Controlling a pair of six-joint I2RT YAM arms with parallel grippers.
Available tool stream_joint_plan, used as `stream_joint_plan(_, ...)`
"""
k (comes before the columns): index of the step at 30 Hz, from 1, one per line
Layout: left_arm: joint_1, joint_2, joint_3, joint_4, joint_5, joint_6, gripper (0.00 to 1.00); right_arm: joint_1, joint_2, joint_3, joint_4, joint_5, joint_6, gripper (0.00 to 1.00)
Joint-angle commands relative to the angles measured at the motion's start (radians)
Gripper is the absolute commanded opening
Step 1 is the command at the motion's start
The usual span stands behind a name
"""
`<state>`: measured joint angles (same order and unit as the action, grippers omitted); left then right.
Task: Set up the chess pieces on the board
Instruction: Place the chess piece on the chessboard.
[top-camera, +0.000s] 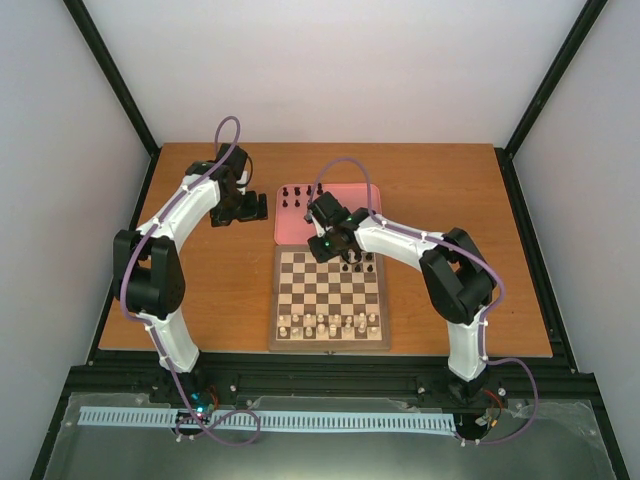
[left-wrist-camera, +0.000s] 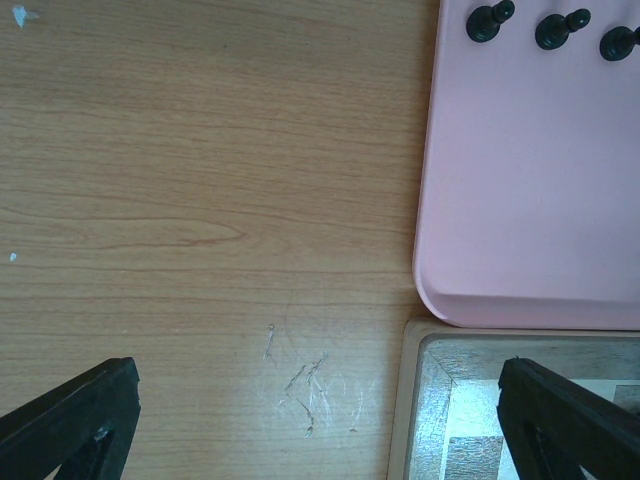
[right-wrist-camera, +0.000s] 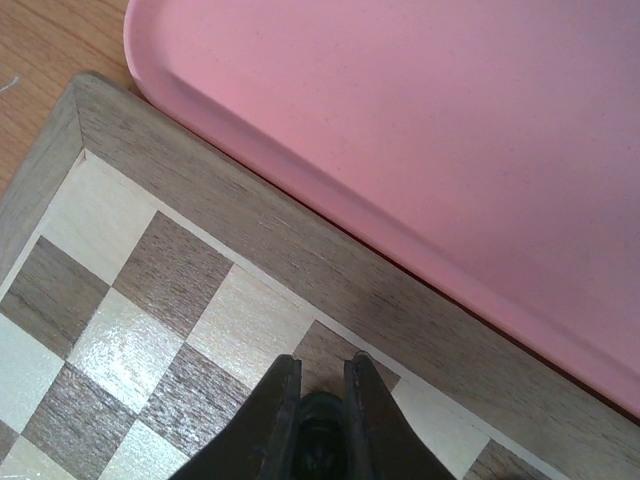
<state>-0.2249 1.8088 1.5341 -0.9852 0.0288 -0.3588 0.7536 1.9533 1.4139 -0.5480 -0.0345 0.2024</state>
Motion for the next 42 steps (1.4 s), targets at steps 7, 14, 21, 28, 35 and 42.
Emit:
stream_joint_plan(7,-0.001,-0.028,0.006,0.013,0.003,0.006,1.0,0.006,0.031,0.034,0.022,0.028,-0.012,0.05)
stream_joint_plan(14,-0.001,-0.023,0.006,0.01,0.004,0.006,1.0,0.006,0.039,0.04,0.016,0.023,-0.017,0.06)
stream_joint_plan(21,-0.001,-0.018,0.01,0.011,0.004,0.005,1.0,0.006,0.04,0.041,0.015,0.025,-0.021,0.09)
stream_joint_plan(28,-0.001,-0.012,0.011,0.011,0.005,0.005,1.0,0.006,0.035,0.039,0.012,0.032,-0.027,0.18)
stream_joint_plan(35,-0.001,-0.008,0.014,0.011,0.005,0.007,1.0,0.006,0.018,0.031,0.023,0.025,-0.034,0.29)
stream_joint_plan(42,-0.001,-0.006,0.015,0.008,0.005,0.005,1.0,0.006,-0.002,0.028,0.016,0.027,-0.037,0.28)
